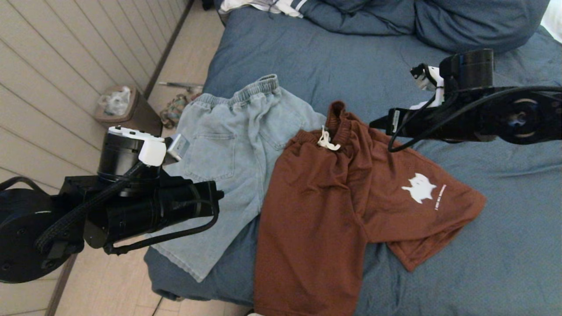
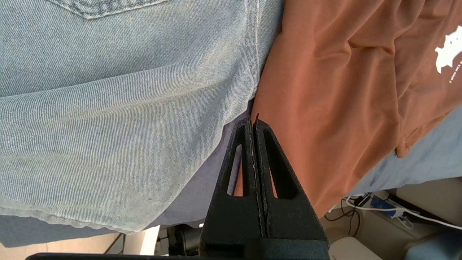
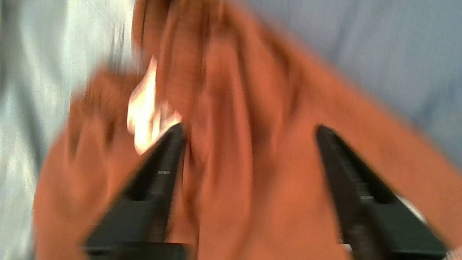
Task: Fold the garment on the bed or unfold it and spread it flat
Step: Unford the brown shorts, then fold the brown shorts
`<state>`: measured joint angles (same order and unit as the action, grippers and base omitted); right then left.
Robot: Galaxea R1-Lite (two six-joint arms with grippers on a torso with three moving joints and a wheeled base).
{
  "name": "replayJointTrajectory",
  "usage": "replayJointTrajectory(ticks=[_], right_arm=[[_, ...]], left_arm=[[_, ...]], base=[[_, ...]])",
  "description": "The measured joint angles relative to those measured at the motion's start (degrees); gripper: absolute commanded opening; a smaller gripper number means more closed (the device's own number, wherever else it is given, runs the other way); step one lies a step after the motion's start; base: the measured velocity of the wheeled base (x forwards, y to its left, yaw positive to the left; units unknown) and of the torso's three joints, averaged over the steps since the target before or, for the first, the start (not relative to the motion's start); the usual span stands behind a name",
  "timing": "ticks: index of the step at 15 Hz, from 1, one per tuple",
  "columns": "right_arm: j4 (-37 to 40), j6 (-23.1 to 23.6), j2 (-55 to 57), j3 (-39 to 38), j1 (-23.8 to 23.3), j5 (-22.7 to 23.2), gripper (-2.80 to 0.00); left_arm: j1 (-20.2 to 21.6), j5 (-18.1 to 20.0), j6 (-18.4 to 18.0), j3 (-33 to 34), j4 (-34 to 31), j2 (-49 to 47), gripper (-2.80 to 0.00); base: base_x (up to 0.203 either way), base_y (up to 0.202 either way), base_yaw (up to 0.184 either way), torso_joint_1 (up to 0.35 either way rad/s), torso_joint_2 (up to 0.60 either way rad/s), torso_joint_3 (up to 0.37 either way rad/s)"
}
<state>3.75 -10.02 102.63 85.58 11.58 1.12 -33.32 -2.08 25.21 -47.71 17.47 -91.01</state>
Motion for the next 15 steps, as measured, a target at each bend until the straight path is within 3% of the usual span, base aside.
replayJointTrajectory(ticks=[5,10,11,15], right_arm=[[23.69,3.48,-11.33,-7.01,-5.28,-0.14,-2.8],[25.59,4.12,-13.58,-20.42,-6.52,-3.4,-2.8],[25.43,4.01,-13.67,-22.7,-5.05,-5.0,0.0],[25.59,4.44,-14.29,-31.41,1.61,-10.22,0.0]], left_arm=[[0.09,0.24,0.48,-0.4,0.17,-3.22,-2.8],[0.18,-0.22,1.61,-0.73,2.72,-11.58,-2.8],[0.18,-0.41,1.72,-0.51,4.68,-12.71,-2.8],[0.2,-0.52,1.77,0.06,5.53,-13.89,-2.8]], base=[[0.0,0.0,0.0,0.0,0.0,0.0],[0.0,0.0,0.0,0.0,0.0,0.0],[0.0,0.0,0.0,0.0,0.0,0.0],[0.0,0.0,0.0,0.0,0.0,0.0]])
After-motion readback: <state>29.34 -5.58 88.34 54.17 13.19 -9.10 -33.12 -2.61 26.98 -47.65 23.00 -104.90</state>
